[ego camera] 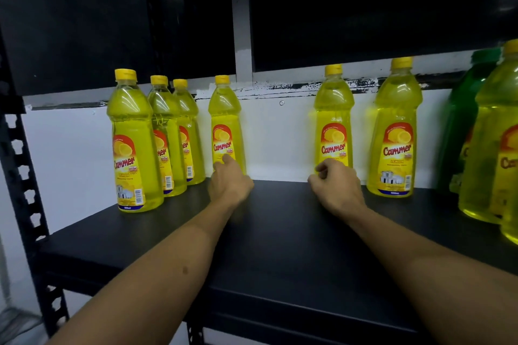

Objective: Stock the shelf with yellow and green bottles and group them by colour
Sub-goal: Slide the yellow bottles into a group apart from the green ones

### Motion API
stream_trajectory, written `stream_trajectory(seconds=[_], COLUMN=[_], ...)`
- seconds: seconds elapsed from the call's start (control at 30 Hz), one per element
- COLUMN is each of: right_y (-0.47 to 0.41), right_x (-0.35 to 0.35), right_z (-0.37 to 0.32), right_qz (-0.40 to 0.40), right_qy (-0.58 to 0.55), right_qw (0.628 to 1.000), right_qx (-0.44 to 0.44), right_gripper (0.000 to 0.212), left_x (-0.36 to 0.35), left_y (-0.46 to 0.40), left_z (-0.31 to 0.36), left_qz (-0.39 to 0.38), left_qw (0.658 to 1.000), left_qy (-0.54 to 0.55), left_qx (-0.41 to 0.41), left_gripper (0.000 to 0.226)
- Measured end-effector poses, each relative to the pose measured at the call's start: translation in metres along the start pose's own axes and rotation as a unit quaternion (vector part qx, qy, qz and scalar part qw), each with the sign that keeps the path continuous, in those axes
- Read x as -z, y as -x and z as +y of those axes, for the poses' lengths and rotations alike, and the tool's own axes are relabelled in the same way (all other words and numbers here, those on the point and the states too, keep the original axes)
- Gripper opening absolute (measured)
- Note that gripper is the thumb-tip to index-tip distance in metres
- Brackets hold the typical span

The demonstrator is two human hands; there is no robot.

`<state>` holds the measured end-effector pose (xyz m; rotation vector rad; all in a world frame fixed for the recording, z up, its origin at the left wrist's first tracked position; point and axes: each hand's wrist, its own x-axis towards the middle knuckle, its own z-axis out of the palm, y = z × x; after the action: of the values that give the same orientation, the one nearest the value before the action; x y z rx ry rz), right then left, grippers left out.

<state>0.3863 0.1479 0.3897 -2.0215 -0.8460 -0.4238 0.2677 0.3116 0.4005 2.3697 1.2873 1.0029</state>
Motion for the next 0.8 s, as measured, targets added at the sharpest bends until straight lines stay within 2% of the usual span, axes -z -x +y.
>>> stream_trajectory(seconds=[0.07,0.13,0.2,0.27,0.47,0.6,0.7,0.8], right_y=[-0.004,-0.007,-0.01,-0.014,-0.026,-0.025,-0.023,-0.02], right_x=[0.009,0.014,0.015,0.012,0.011,0.017,0.018,0.016], right_z=[0.008,0.016,0.022,0.025,0.032,0.034,0.033,0.029], right_qz=[0.065,0.088,0.068,0.029,-0.033,-0.042,-0.06,-0.099], right_qy=[-0.014,-0.015,-0.036,-0.062,-0.094,-0.121,-0.105,-0.089], right_qw=[0.997,0.992,0.989,0.987,0.989,0.988,0.991,0.99], right_qx=[-0.045,-0.087,-0.127,-0.145,-0.108,-0.087,-0.065,-0.035], right_gripper=[0.034,0.047,0.06,0.069,0.072,0.07,0.074,0.078], left_x=[-0.005,-0.013,-0.017,-0.018,-0.017,-0.016,-0.016,-0.012], left_y=[0.012,0.019,0.023,0.025,0.024,0.023,0.021,0.022], left_z=[0.01,0.013,0.013,0.014,0.013,0.013,0.009,0.008], left_qz=[-0.028,-0.091,-0.154,-0.172,-0.172,-0.175,-0.174,-0.15], left_qw=[0.997,0.987,0.974,0.966,0.962,0.961,0.966,0.972], left_qy=[-0.01,0.0,-0.018,-0.043,-0.04,-0.035,-0.003,0.076], left_qx=[-0.076,-0.131,-0.164,-0.188,-0.209,-0.212,-0.193,-0.161], left_gripper=[0.047,0.048,0.051,0.043,0.038,0.037,0.043,0.06])
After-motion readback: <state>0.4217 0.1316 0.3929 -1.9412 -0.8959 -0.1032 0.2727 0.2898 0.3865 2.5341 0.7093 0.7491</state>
